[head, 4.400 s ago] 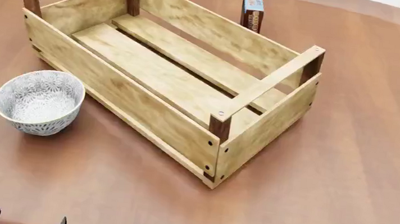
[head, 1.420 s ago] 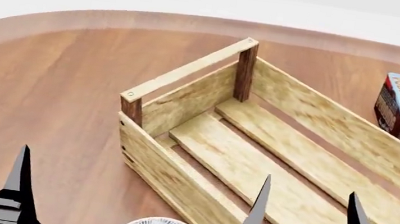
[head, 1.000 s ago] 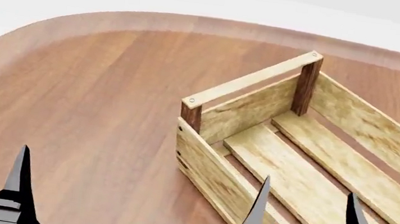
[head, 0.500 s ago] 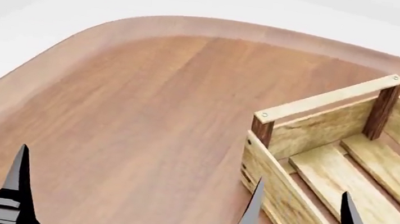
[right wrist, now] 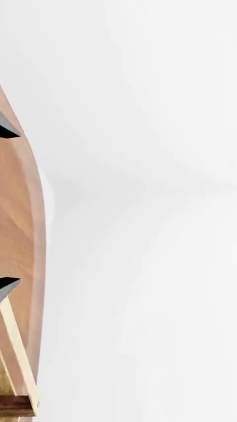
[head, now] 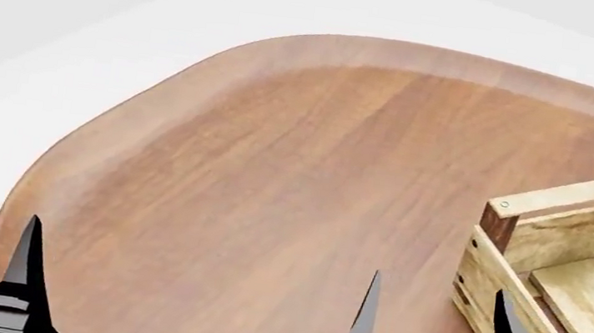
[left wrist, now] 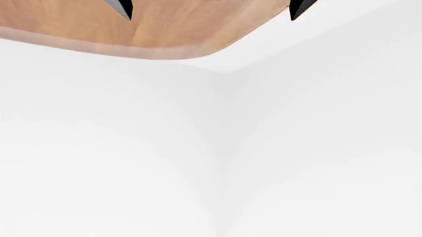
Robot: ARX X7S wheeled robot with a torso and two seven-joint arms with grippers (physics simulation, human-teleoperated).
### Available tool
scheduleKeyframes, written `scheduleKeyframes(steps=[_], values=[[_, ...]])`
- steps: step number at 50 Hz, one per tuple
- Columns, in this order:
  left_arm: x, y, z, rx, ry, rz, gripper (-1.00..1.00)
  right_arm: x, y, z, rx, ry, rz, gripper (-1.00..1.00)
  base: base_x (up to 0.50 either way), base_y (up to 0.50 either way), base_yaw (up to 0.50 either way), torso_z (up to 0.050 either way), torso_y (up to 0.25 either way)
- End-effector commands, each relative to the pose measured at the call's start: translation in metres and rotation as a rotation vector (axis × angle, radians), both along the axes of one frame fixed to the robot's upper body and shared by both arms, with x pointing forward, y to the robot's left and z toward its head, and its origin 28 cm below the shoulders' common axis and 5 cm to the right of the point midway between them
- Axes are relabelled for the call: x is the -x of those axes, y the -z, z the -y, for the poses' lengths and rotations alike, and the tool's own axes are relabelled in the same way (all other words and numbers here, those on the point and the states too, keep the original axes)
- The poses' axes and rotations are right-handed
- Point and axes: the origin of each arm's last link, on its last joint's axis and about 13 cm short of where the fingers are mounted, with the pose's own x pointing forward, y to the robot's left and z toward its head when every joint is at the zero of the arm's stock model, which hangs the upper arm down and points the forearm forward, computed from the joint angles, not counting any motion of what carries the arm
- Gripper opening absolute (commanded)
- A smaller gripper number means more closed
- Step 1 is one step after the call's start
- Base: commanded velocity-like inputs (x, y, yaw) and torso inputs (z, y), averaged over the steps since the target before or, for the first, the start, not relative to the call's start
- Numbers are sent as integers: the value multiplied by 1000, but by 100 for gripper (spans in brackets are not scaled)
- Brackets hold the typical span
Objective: Pick up the salad dressing and put it in the tray.
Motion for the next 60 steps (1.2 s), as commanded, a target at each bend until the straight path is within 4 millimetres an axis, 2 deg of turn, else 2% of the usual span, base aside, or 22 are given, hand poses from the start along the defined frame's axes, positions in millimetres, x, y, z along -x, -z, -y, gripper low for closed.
scheduleKeyframes(steps=[1, 13, 29, 42, 60], values=[[0, 0, 0, 1, 0, 1, 100, -2, 3, 0, 7, 3, -30, 100, 0, 0, 0, 0, 0], [-1, -1, -1, 2, -2, 3, 100, 6, 5, -3, 103, -143, -96, 100, 0, 0, 0, 0, 0], [-1, 1, -1, 0, -6, -3, 100, 2, 43, 1, 208, -348, -299, 100, 0, 0, 0, 0, 0], [-1, 1, -2, 2, -6, -5, 100, 13, 43, 1, 247, -477, -351, 100, 0, 0, 0, 0, 0], [0, 2, -2, 0, -6, -4, 100, 15, 46, -4, 280, -513, -343, 100, 0, 0, 0, 0, 0]])
